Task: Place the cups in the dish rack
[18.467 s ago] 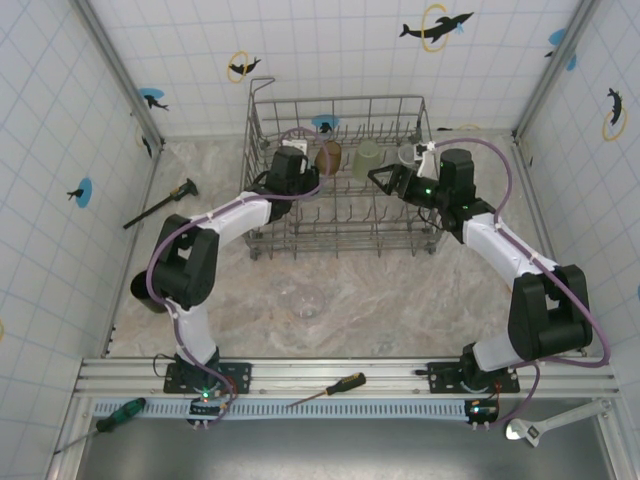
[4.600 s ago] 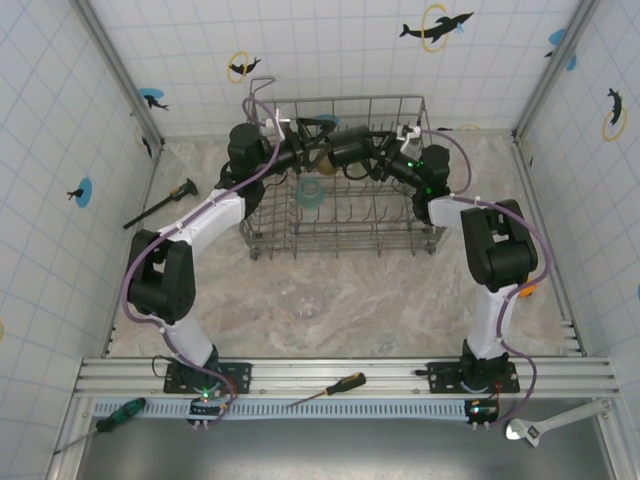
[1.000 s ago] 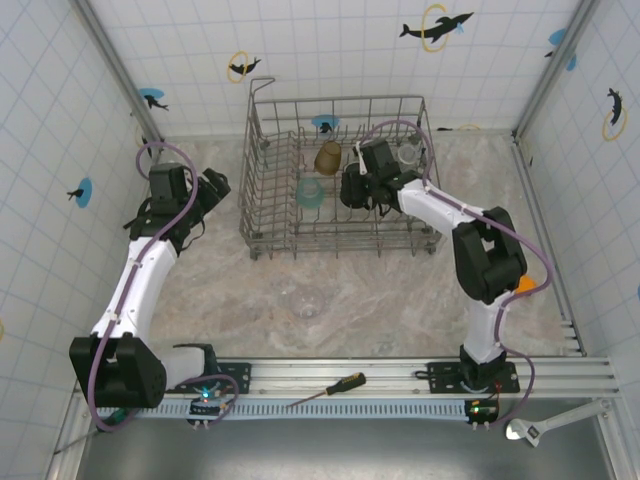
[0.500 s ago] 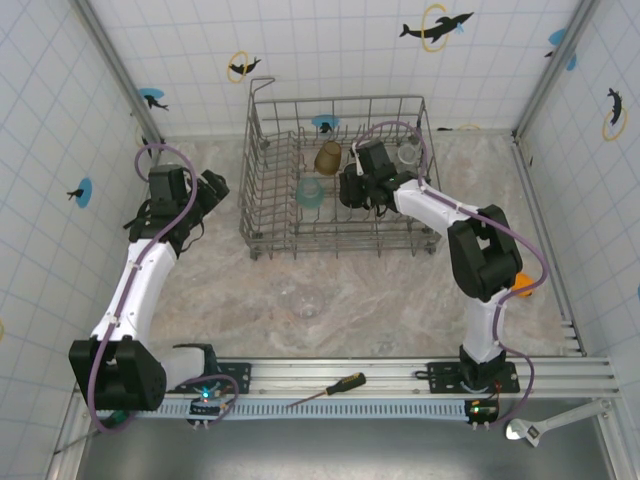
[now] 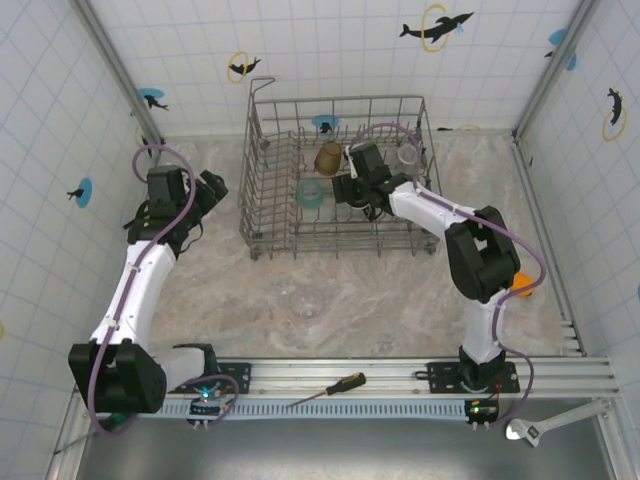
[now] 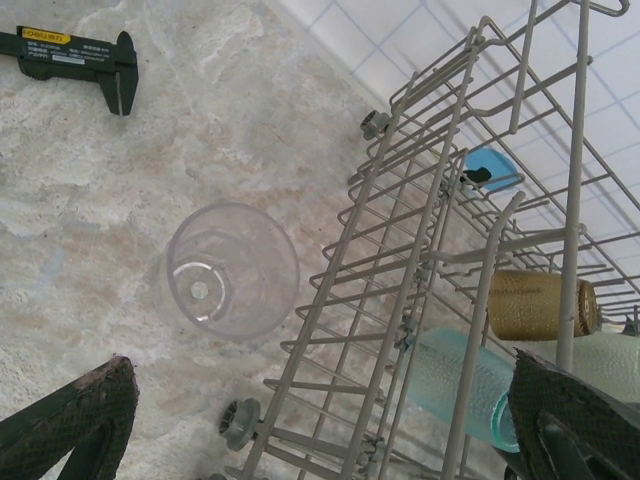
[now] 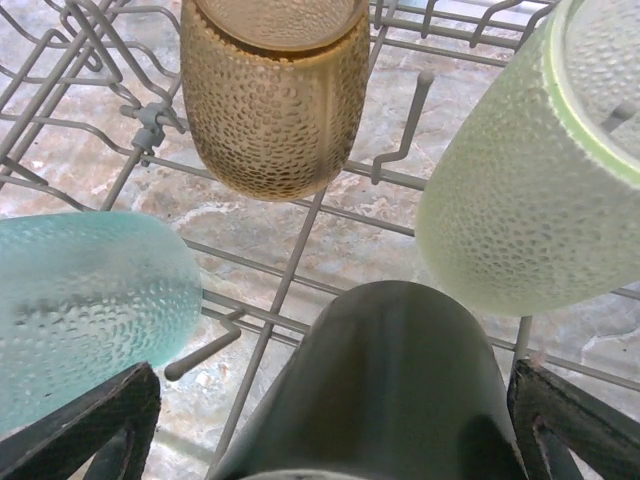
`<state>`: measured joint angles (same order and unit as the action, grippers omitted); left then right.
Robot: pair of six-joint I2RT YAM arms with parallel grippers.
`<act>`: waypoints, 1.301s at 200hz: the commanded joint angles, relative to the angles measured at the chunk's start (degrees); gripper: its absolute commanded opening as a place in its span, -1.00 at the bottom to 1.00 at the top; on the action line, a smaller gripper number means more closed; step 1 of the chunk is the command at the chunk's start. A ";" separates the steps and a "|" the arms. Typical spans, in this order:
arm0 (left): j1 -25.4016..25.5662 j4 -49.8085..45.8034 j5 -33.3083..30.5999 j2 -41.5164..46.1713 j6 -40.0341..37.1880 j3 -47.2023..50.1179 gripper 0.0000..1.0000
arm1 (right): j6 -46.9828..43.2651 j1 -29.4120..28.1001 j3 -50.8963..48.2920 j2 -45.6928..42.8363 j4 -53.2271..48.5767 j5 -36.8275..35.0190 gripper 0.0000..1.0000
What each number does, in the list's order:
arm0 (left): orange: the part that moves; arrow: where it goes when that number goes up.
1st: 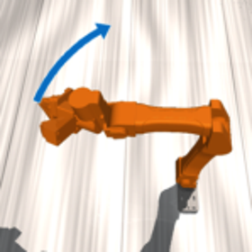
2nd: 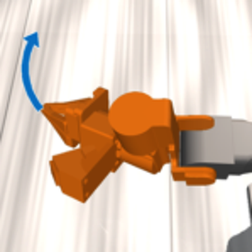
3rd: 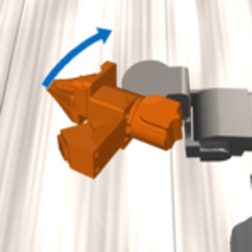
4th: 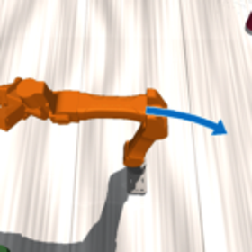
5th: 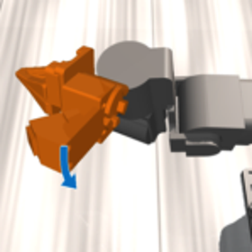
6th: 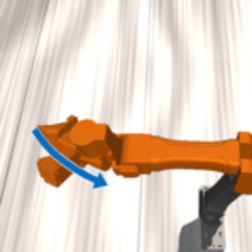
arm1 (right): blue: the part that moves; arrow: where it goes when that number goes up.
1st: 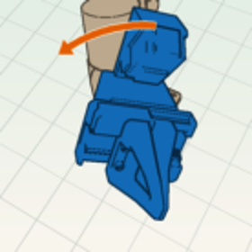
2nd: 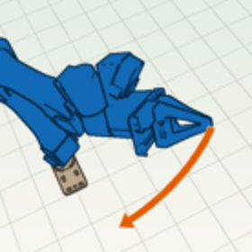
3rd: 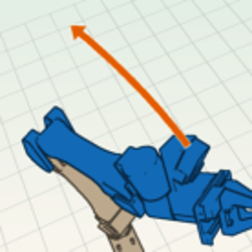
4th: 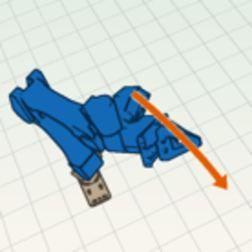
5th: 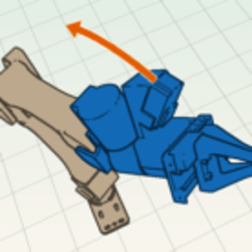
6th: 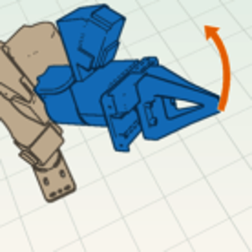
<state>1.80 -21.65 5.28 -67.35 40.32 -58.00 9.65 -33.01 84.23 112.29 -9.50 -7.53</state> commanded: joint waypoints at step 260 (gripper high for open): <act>-6.89 -12.71 -7.82 -3.43 -4.23 -4.11 0.87 | 3.25 1.31 -12.68 -22.96 -4.31 6.47 0.99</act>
<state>-3.66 -32.62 -3.40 -69.49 37.60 -61.43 11.99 -32.64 74.13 93.49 -13.21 -4.01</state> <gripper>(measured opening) 0.938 0.996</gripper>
